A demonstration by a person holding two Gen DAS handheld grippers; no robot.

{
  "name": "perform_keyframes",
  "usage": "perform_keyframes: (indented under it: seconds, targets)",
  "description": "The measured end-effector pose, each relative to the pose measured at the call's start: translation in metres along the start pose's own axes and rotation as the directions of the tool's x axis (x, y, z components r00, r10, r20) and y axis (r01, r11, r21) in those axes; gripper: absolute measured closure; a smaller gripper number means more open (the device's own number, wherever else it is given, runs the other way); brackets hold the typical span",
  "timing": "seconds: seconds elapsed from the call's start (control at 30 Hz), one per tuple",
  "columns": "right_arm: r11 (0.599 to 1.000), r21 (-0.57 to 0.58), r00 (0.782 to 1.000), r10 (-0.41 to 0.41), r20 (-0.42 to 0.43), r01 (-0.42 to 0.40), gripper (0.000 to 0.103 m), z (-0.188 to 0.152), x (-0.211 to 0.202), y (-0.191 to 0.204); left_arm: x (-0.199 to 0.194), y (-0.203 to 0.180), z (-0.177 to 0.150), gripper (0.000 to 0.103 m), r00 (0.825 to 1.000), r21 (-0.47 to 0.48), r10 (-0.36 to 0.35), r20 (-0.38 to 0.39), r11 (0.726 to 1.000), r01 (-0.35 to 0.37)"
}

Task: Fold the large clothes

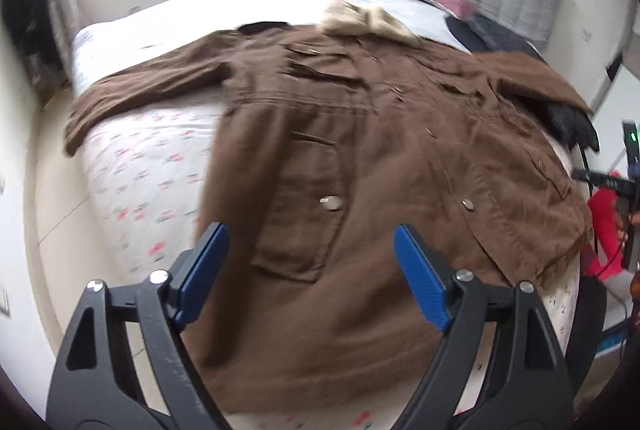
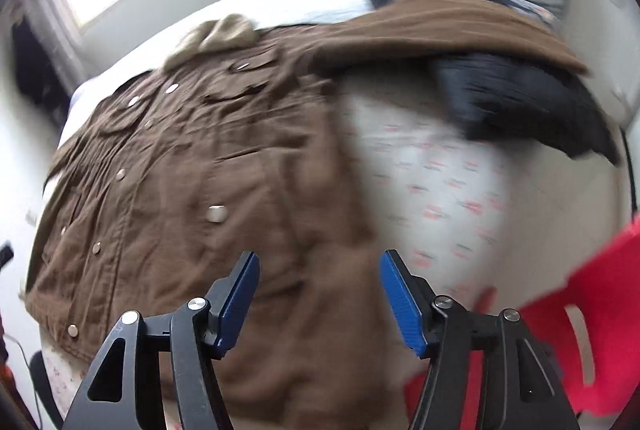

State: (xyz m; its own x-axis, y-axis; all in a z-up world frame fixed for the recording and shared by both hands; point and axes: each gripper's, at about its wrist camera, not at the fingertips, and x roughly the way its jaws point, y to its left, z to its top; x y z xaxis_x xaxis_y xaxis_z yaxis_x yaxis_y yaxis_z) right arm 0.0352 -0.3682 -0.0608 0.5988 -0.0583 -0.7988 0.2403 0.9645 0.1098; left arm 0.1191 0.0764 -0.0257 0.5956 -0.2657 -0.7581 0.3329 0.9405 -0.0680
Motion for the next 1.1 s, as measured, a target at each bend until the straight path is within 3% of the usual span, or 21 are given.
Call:
perform_keyframes:
  seconds: [0.17,0.27,0.33,0.47,0.53,0.63,0.77,0.97,1.1]
  targets:
    - [1.000,0.007,0.997,0.022,-0.074,-0.021,0.036,-0.011,0.042,0.009,0.065,-0.018,-0.025,0.015,0.976,0.088,0.039,-0.213,0.996,-0.021]
    - [0.996,0.028,0.996,0.080,-0.047,-0.079,0.031,-0.029,0.038,-0.008,0.059,-0.013,-0.044,0.007,0.989,0.105,0.025,-0.146,0.994,-0.010]
    - [0.997,-0.007,0.995,0.082,-0.055,-0.083,0.031,-0.037,0.031,-0.013,0.050,-0.004,-0.047,0.007,0.987,0.066,-0.026,-0.161,0.997,0.037]
    - [0.996,-0.021,0.993,0.081,-0.089,-0.084,0.031,-0.033,0.010,-0.016,0.035,0.000,-0.040,0.007,0.979,0.019,-0.032,-0.203,0.999,0.037]
    - [0.994,0.013,0.992,0.108,-0.060,-0.107,0.031,-0.020,-0.003,-0.020,0.024,-0.002,-0.029,0.007,0.983,0.004,-0.045,-0.179,0.999,0.047]
    - [0.986,0.087,0.990,0.140,0.025,-0.141,0.027,0.002,-0.027,-0.037,0.006,-0.011,0.000,0.007,0.996,0.009,-0.043,-0.079,0.999,0.044]
    - [0.968,0.208,0.987,0.123,0.104,-0.143,0.020,0.027,-0.049,-0.064,0.007,-0.018,0.038,0.003,0.999,-0.017,-0.039,-0.001,0.999,0.039]
    - [0.962,0.246,0.989,0.094,0.115,-0.120,0.019,0.058,-0.052,-0.078,0.029,-0.023,0.077,0.003,0.997,-0.116,-0.073,-0.008,0.991,0.071]
    - [0.961,0.265,0.988,0.036,0.149,-0.075,0.019,0.080,-0.047,-0.090,0.048,-0.032,0.095,0.003,0.999,-0.124,-0.044,0.028,0.991,0.047]
